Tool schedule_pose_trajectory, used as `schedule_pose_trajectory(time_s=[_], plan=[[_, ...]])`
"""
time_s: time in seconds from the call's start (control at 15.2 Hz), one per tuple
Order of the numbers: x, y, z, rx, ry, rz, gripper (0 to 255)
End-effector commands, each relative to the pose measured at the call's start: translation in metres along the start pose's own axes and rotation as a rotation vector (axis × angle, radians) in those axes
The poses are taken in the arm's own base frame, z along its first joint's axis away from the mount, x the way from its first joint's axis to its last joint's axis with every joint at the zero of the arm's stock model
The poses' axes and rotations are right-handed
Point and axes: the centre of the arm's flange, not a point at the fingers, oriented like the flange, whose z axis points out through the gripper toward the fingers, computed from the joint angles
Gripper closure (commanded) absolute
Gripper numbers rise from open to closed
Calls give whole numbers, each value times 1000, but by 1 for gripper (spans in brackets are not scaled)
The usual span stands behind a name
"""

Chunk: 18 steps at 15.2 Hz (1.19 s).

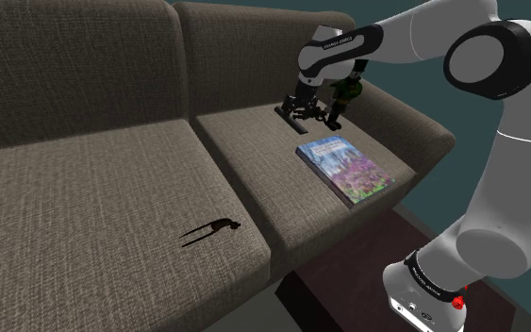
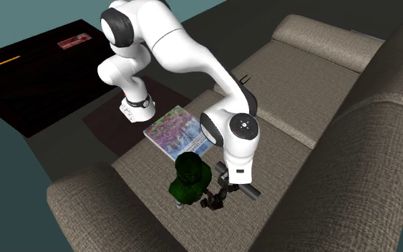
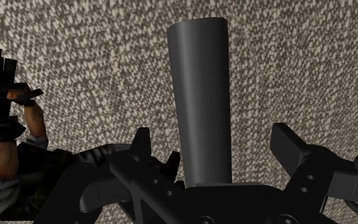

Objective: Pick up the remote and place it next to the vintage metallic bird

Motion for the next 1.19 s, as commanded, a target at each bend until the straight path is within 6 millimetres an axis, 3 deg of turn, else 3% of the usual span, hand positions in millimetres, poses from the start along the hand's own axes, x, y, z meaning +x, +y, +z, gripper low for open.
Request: schedule_pose_trajectory(time_s=[0.0, 0.33, 0.4, 0.99, 1.12], plan=[[0, 2, 8, -2, -7, 2, 0], [0, 2, 8, -2, -7, 2, 0], [1, 2, 8, -2, -7, 2, 255], [0, 2, 8, -2, -7, 2, 255], [0, 1, -2, -2, -7, 2, 255]])
